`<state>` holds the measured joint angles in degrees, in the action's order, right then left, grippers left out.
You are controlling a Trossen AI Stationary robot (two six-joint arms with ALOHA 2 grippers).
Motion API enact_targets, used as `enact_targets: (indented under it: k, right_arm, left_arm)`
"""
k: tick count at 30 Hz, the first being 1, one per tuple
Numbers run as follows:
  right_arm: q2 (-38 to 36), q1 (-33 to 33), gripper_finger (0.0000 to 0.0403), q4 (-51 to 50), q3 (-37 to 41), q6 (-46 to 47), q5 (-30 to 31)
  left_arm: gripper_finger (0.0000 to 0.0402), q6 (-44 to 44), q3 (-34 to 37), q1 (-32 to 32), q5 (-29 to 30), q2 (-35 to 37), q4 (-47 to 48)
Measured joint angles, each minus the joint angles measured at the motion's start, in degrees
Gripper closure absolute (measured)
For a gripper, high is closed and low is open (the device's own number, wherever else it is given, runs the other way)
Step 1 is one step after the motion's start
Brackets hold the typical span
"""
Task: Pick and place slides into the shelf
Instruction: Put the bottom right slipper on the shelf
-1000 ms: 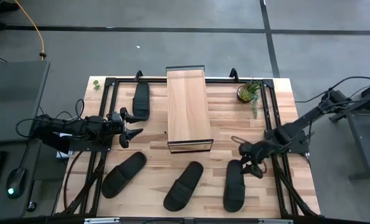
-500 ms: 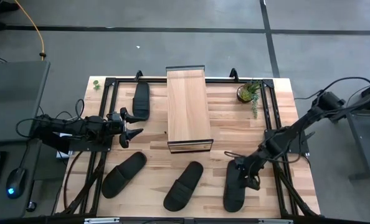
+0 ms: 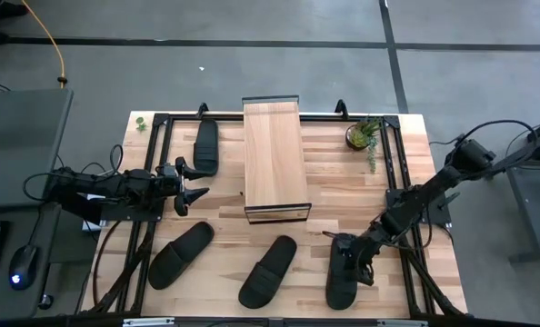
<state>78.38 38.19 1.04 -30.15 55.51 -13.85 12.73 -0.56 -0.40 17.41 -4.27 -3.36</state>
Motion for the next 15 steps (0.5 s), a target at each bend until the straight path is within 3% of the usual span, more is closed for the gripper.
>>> enact_targets:
  k: [8, 15]
  right_arm:
    - [5.5, 0.5, 0.0187, 7.0, 0.0, 0.1, -1.4]
    - [7.0, 0.5, 0.027, 7.5, -0.1, -0.1, -2.3]
  left_arm:
    - [0.014, 0.0, 0.0, 0.0, 0.0, 0.0, 0.0]
    - [0.014, 0.0, 0.0, 0.0, 0.0, 0.0, 0.0]
